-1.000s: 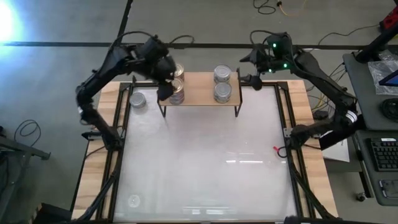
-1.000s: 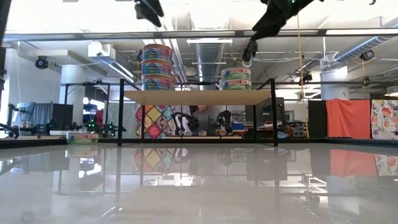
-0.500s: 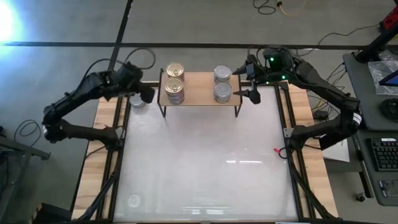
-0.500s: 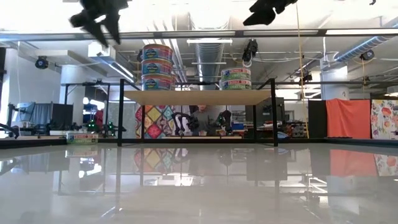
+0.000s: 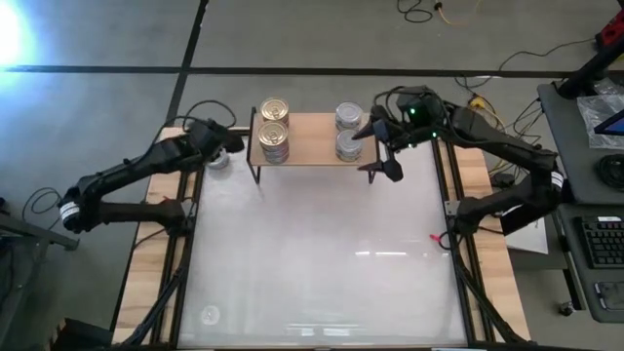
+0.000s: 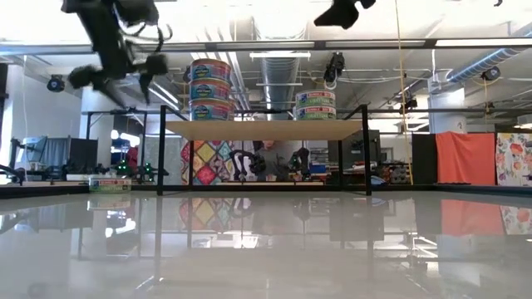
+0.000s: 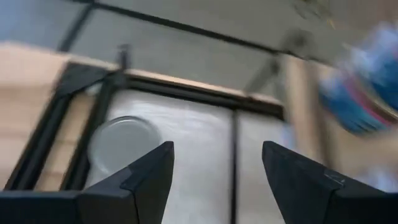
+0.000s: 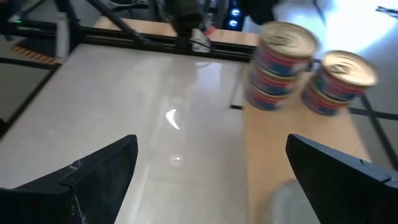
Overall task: Stack canned seafood by type on shelf
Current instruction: Stack the green tuna can on top of the other green tuna on the shelf
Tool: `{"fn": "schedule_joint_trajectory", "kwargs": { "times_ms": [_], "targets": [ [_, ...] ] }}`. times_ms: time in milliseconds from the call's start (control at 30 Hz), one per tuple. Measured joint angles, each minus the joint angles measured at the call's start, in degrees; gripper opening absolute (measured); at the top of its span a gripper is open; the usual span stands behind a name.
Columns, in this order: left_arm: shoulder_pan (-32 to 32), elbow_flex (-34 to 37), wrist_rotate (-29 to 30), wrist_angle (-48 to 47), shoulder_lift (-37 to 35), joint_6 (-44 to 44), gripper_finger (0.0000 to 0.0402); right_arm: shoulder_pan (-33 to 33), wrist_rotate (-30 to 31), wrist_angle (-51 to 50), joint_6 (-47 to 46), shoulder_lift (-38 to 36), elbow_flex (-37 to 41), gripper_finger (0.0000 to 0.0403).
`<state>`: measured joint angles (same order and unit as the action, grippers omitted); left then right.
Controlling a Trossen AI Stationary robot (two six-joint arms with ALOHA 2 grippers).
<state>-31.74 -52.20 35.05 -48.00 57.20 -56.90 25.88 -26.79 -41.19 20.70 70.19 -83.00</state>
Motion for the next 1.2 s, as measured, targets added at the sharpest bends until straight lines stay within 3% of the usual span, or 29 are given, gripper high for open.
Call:
{"fn": "schedule_joint_trajectory", "kwargs": {
  "times_ms": [233,400,600,900,1200],
  "targets": [
    [-3.88,9.70,4.56,6.09,-1.43,-23.43,0.0229,-7.40,4.29,-0.23,-5.01,-0.44,0.00,0.0400],
    [-3.89,17.27,4.81,15.86,-1.04,-34.41,0.0229,-13.31,6.49,-0.52,-8.66,-0.20,0.00,0.0400],
    [-6.09,23.35,7.30,18.54,-0.85,-50.49,0.0229,-21.21,9.97,-0.51,-13.53,-0.20,0.53,0.0400],
    [-8.05,27.64,8.59,23.73,2.05,-59.43,0.0229,-32.32,19.68,-0.06,-18.88,0.10,2.82,0.0400],
    [-15.05,23.40,4.34,24.40,6.61,-54.59,0.0229,-38.18,24.30,0.43,-24.38,0.30,4.28,0.0400]
  ]
}}
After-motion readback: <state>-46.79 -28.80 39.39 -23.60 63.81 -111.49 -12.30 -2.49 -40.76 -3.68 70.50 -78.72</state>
